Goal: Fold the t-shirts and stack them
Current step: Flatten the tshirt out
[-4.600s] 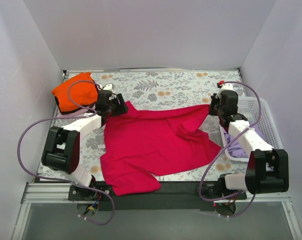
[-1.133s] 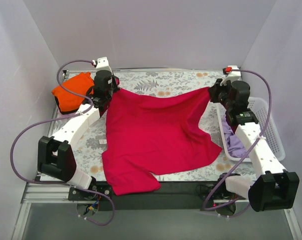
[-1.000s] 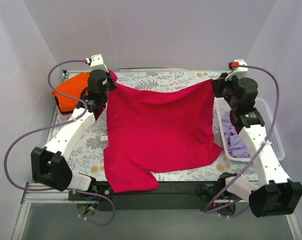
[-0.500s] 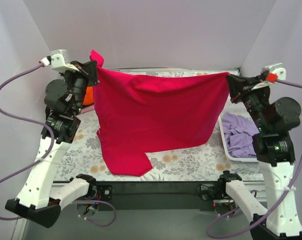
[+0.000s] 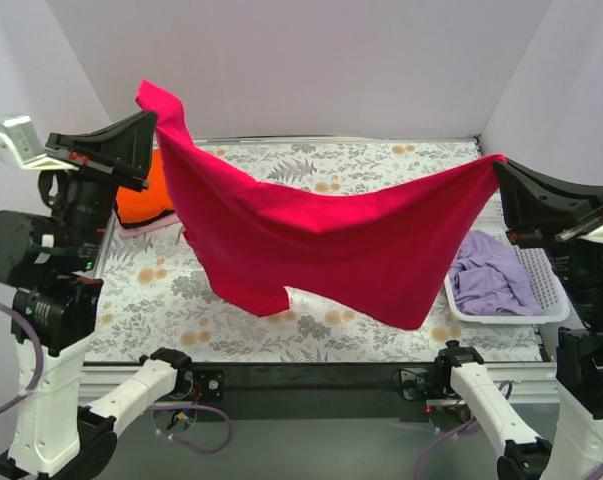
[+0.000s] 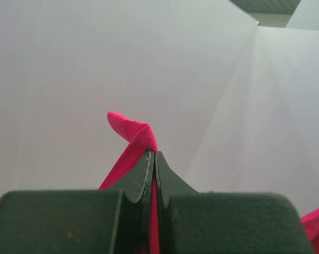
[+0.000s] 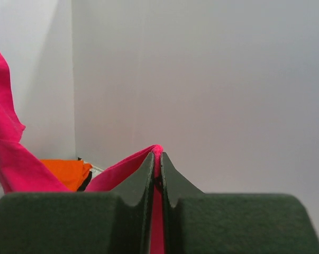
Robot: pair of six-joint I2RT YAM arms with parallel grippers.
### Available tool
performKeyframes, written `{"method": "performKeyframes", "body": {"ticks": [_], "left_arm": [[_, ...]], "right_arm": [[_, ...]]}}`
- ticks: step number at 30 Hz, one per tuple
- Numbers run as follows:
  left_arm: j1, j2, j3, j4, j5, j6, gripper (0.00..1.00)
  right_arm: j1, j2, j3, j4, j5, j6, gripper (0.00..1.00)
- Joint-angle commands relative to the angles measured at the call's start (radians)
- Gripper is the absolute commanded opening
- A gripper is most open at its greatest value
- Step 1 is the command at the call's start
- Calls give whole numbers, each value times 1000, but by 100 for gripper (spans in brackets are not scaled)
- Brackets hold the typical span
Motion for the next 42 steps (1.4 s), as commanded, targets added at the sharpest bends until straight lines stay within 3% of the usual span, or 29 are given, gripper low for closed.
{"method": "performKeyframes", "body": {"ticks": [1, 14, 23, 25, 34, 37, 42], "left_arm": [[-3, -4, 86, -32, 80, -16, 0], [-3, -50, 237, -73, 187, -70, 0], [-4, 106, 390, -90, 251, -61, 0], [-3, 124, 347, -84, 230, -51, 0], [-1, 101, -276, 181, -63, -28, 0], [14, 196, -411, 263, -115, -22, 0], [111, 517, -473, 428, -118, -13, 0]], "right_arm": [[3, -10, 72, -14, -20, 9, 1], [3, -25, 232, -86, 8, -5, 1], [12, 47, 188, -66, 52, -25, 1], [11, 46, 123, -29, 72, -29, 1], [12, 56, -333, 159, 187, -17, 1], [11, 136, -508, 282, 201, 19, 1], [2, 361, -610, 425, 239, 47, 1]]}}
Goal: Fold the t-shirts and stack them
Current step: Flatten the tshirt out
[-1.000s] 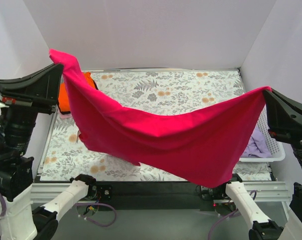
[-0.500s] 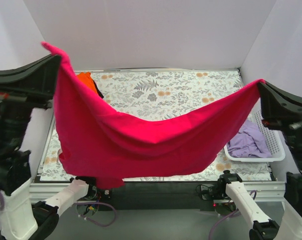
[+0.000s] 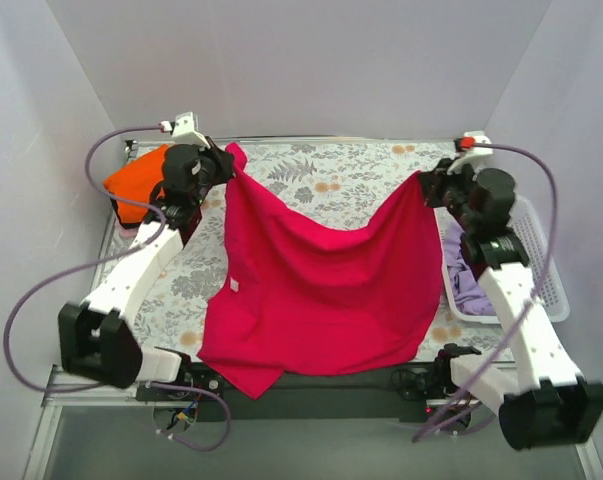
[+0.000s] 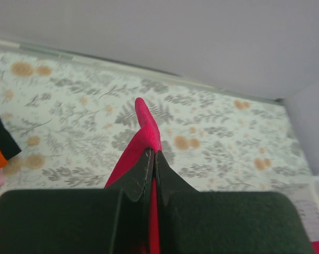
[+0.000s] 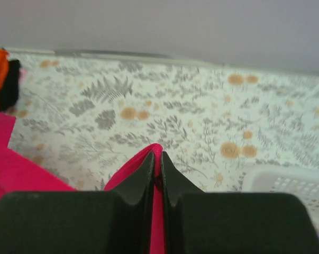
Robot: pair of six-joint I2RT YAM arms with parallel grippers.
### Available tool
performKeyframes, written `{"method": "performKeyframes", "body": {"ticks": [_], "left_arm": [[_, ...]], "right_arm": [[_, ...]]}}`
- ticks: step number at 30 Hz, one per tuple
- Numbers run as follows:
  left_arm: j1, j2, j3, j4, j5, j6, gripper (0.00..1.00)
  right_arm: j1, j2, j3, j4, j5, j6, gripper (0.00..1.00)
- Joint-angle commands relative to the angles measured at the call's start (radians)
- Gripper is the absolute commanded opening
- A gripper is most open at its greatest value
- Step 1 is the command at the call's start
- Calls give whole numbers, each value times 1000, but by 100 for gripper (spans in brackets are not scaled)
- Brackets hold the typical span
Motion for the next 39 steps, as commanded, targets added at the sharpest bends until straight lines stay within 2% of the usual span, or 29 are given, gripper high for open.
{"method": "performKeyframes", "body": {"ticks": [1, 6, 9, 12, 14, 19, 20, 21, 22, 24, 25, 28, 35, 39], "left_arm": [[60, 149, 2, 179, -44, 29, 0], [96, 393, 126, 260, -44, 52, 0], [106, 420, 102, 421, -37, 76, 0], [110, 432, 104, 480, -56, 83, 0], [116, 485, 135, 468, -61, 89, 0], [140, 660, 356, 271, -101, 95, 0], [143, 709, 382, 253, -112, 98, 9], [143, 737, 417, 178, -118, 101, 31], [145, 763, 492, 140, -139, 96, 48], [145, 805, 528, 74, -144, 98, 85], [145, 802, 529, 70, -147, 98, 92], [146, 757, 509, 57, -153, 96, 92], [105, 596, 385, 81, -106, 95, 93], [54, 526, 247, 95, -104, 77, 93]], "right_arm": [[-8, 177, -15, 207, 47, 28, 1], [-17, 415, 89, 271, 84, 22, 1], [-20, 491, 108, 311, 118, 18, 1], [-31, 514, 93, 362, 175, 22, 1], [-39, 564, 115, 374, 166, 22, 1], [-49, 734, 229, 351, 116, 21, 1], [-51, 757, 250, 347, 124, 21, 1], [-55, 782, 275, 334, 129, 24, 1], [-57, 831, 302, 286, 132, 25, 12], [-62, 869, 378, 233, 175, 24, 41], [-62, 876, 384, 213, 185, 19, 61], [-60, 838, 358, 218, 205, 10, 92], [-39, 680, 237, 274, 111, -18, 92], [38, 594, 149, 278, 103, -44, 91]]}}
